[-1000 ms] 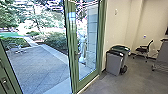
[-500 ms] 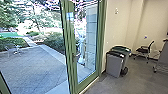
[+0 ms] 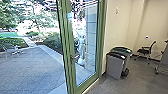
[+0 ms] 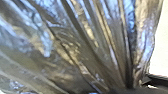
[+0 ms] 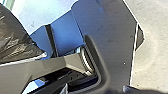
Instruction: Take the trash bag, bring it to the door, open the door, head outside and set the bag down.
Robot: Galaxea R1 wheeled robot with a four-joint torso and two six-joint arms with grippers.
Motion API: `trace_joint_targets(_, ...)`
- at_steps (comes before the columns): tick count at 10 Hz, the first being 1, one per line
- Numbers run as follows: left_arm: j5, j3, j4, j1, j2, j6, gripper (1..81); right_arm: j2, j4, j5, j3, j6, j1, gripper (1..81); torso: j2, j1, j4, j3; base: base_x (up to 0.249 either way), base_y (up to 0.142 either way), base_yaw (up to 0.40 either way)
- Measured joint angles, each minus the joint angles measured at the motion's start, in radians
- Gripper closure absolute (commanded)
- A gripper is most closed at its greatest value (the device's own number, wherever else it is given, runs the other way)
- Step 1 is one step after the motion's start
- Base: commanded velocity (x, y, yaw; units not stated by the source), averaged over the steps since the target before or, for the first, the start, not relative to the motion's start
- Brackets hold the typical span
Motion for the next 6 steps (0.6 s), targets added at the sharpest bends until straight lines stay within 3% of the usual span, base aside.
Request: trace_joint_targets(6,0.000,0.000,0.000,0.000,-0.001,0.000,81.1,0.003,0.000,0.000,0.000,0.000,0.000,1.0,0.000,0.000,0.000,0.000,0.157,-0.067,0.000)
